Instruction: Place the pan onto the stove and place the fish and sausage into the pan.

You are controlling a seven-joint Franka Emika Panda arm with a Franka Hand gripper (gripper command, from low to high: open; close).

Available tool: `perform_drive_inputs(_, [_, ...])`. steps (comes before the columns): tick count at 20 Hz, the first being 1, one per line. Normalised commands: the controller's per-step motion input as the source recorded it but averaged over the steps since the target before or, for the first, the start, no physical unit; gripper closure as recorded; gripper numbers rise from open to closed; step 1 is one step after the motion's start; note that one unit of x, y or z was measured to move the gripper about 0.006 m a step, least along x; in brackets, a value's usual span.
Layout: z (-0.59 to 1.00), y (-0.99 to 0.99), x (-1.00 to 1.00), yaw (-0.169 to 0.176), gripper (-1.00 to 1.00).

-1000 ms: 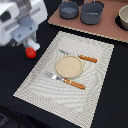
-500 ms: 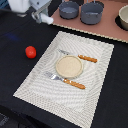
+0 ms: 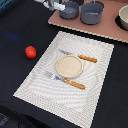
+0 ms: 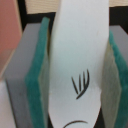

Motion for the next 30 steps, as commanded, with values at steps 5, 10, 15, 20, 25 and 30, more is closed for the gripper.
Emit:
perform_drive_inputs(5, [-0.19,0.93,0.11,0.0,1.0])
perform_drive_inputs(10, [-0.22,0.83,0.09,-0.009,1.0])
perform_drive_inputs(15, [-0.2,0.71,0.17,-0.012,1.0])
perform_drive_inputs(20, [-0.19,0.57,0.27,-0.029,1.0])
perform_drive_inputs(25, [-0.12,0.47,0.39,-0.034,1.0])
perform_drive_inputs(30, [-0.09,0.47,0.33,-0.034,1.0])
